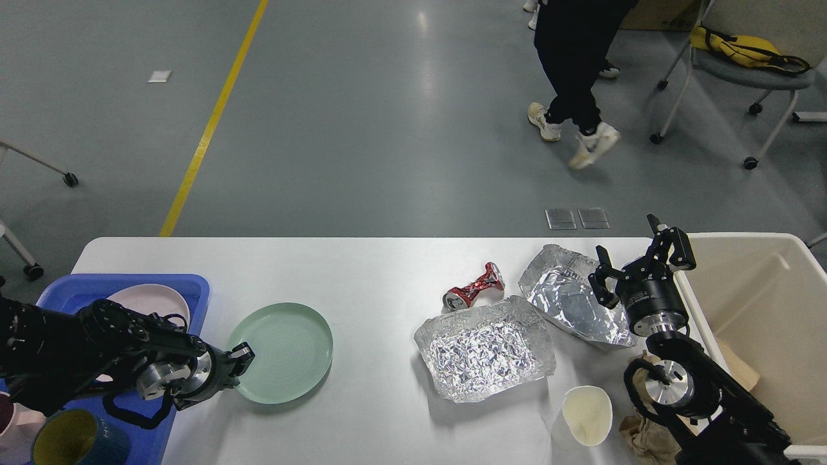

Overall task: Tidy desktop
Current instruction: 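Lift the green plate and lower it onto the pink plate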

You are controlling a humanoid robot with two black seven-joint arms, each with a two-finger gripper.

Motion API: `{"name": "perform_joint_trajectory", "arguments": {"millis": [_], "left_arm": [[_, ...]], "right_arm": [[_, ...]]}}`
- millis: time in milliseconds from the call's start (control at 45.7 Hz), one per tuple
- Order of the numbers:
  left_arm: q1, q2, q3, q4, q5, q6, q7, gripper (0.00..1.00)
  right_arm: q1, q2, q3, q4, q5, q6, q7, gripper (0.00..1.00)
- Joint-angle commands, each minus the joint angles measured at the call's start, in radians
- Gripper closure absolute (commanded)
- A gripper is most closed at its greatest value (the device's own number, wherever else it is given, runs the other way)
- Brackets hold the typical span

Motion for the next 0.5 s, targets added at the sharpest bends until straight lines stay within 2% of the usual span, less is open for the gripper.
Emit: {"name": "perform_joint_trajectory", "arguments": {"millis": [0, 88, 175, 328, 416, 482], "left_arm": [[-0.096, 0.058, 0.021, -0.040, 0.004, -0.082, 0.012, 1.00], [-0.188, 0.092, 0.029, -0.054, 0.007, -0.176, 0.025, 1.00], [-0.306, 0.133, 0.066, -0.056, 0.011, -0.303, 0.066, 1.00], [-0.574, 0.234, 0.130, -0.054, 0.019, -0.619, 0.155, 1.00], [-0.733, 0.293, 0.176, -0.052, 0.054, -0.786, 0.180, 1.00], [-0.842, 0.317, 0.207, -0.051, 0.087, -0.886, 0.181, 1.00]], "right_arm": [[0.000, 0.000, 0.000, 0.000, -0.001, 0.000, 0.001, 0.00], [0.000, 0.000, 0.000, 0.000, 0.000, 0.000, -0.001, 0.00], [0.000, 0.000, 0.000, 0.000, -0.001, 0.001, 0.001, 0.00], [0.000, 0.000, 0.000, 0.000, 0.000, 0.000, -0.001, 0.00], [0.000, 0.000, 0.000, 0.000, -0.001, 0.000, -0.001, 0.00], [0.000, 0.000, 0.000, 0.000, -0.001, 0.000, -0.001, 0.00]]}}
